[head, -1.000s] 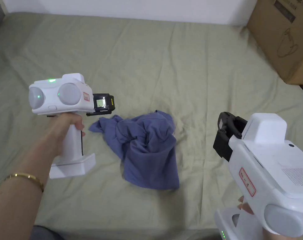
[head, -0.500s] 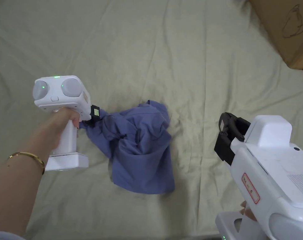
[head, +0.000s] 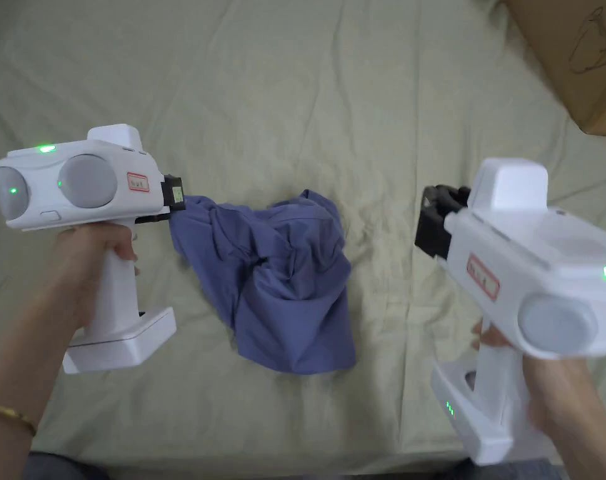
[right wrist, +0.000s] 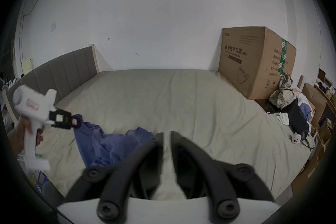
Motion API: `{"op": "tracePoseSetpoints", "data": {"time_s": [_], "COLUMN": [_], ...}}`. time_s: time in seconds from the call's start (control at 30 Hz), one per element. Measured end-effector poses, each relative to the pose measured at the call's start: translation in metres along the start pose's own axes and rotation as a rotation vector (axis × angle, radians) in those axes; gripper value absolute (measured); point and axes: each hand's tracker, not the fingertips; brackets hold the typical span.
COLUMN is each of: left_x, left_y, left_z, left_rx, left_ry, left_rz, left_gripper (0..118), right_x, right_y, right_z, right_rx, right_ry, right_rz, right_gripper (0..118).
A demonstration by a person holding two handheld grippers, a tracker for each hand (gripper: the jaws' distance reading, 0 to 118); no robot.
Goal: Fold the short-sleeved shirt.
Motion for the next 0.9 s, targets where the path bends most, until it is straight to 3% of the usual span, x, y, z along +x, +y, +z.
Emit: {"op": "tracePoseSetpoints", "data": {"time_s": [0.03,0.07,0.17,0.23,0.47,0.63,0.7,0.73,0.8,0.83,0.87,0.9], "left_x": [0.0,0.0,-0.002,-0.004,-0.013,-0.014,-0.015,-0.016,-0.02,-0.021,-0.022,-0.022], "left_y": [-0.004,-0.009,-0.024,-0.032,-0.044,-0.048,-0.048,-0.049,-0.05,-0.051,-0.051,-0.051], "left_z": [0.006,0.01,0.015,0.013,0.008,0.006,0.004,0.003,-0.004,-0.006,-0.008,-0.009], "left_rx": [0.001,0.002,0.011,0.004,-0.015,-0.019,-0.025,-0.027,-0.032,-0.036,-0.04,-0.041], "left_ry": [-0.003,-0.003,0.004,0.013,0.012,0.008,0.008,0.007,0.005,0.007,0.009,0.014], "left_rz": [-0.006,-0.01,-0.015,-0.011,0.043,0.056,0.055,0.055,0.063,0.069,0.076,0.084], "left_gripper": [4,4,4,4,4,4,4,4,4,4,4,4], "right_x": [0.001,0.003,0.001,-0.005,-0.032,-0.043,-0.046,-0.047,-0.049,-0.047,-0.047,-0.047], "right_y": [0.009,0.018,0.044,0.059,0.062,0.032,0.024,0.02,0.016,0.015,0.014,0.015], "right_z": [-0.009,-0.02,-0.063,-0.094,-0.216,-0.267,-0.275,-0.279,-0.284,-0.283,-0.281,-0.277], "right_rx": [-0.03,-0.066,-0.197,-0.253,-0.561,-0.684,-0.694,-0.697,-0.707,-0.717,-0.731,-0.727], "right_ry": [0.008,0.04,0.076,0.116,0.062,0.031,0.032,0.029,0.021,0.03,0.054,0.056], "right_rz": [-0.002,-0.006,-0.027,0.004,0.001,-0.044,-0.056,-0.058,-0.07,-0.074,-0.075,-0.076], "right_gripper": [82,108,118,116,116,115,108,96,54,17,9,9]}}
